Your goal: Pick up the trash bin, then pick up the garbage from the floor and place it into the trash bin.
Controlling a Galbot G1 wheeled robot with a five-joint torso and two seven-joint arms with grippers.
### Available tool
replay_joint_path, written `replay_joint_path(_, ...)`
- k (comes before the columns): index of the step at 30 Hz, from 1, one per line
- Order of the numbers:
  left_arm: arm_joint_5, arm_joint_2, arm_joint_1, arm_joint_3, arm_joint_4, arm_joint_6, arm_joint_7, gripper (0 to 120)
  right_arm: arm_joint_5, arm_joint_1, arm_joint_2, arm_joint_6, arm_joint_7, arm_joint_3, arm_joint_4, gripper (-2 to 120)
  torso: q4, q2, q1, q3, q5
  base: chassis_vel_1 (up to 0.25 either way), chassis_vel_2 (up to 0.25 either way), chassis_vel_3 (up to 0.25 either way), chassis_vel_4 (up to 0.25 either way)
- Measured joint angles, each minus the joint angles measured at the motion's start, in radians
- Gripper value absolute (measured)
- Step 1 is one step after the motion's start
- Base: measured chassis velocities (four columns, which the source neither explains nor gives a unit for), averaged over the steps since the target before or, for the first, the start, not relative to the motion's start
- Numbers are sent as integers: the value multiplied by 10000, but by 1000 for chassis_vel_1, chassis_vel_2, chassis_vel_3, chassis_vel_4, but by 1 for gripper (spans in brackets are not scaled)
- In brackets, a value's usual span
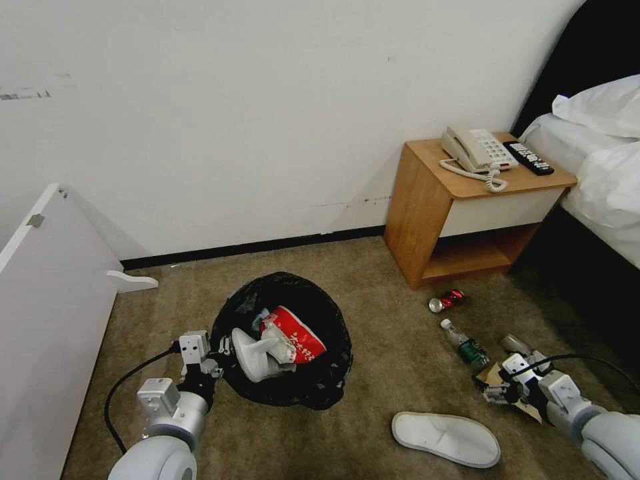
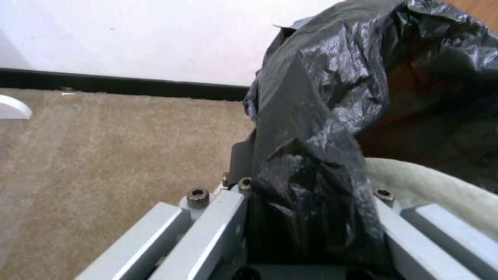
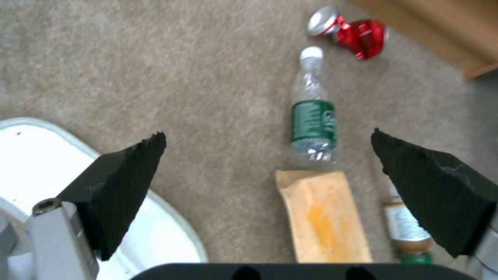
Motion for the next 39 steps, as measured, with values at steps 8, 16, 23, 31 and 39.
replay_joint_path(8, -2, -76, 151, -186, 38, -67, -5, 4, 1121, 943, -929, -332, 369, -1394, -43, 100, 4, 0, 0, 0, -4, 0, 0, 0, 0)
replay_joint_path(16, -129, -48, 138, -293, 297, -173, 13, 4, 2186, 1864, -1627, -527, 367, -2798, -28, 100, 3, 0, 1, 0, -3, 0, 0, 0, 0)
replay_joint_path(23, -347, 26, -25, -337, 484, -196, 22, 4, 3906, 2416, -2016, -893, 461, -3500, 148, 100, 3, 0, 1, 0, -4, 0, 0, 0, 0)
replay_joint_path(31, -572, 192, -164, -343, 630, -204, 26, 4, 4628, 2727, -2073, -1055, 400, -4053, -181, 100, 1, 0, 0, 0, -4, 0, 0, 0, 0)
replay_joint_path(39, -669, 256, -107, -529, 650, -244, 95, 4, 4384, 3577, -1386, -1045, 203, -5302, -775, 100, 3, 0, 1, -1, -1, 0, 0, 0, 0)
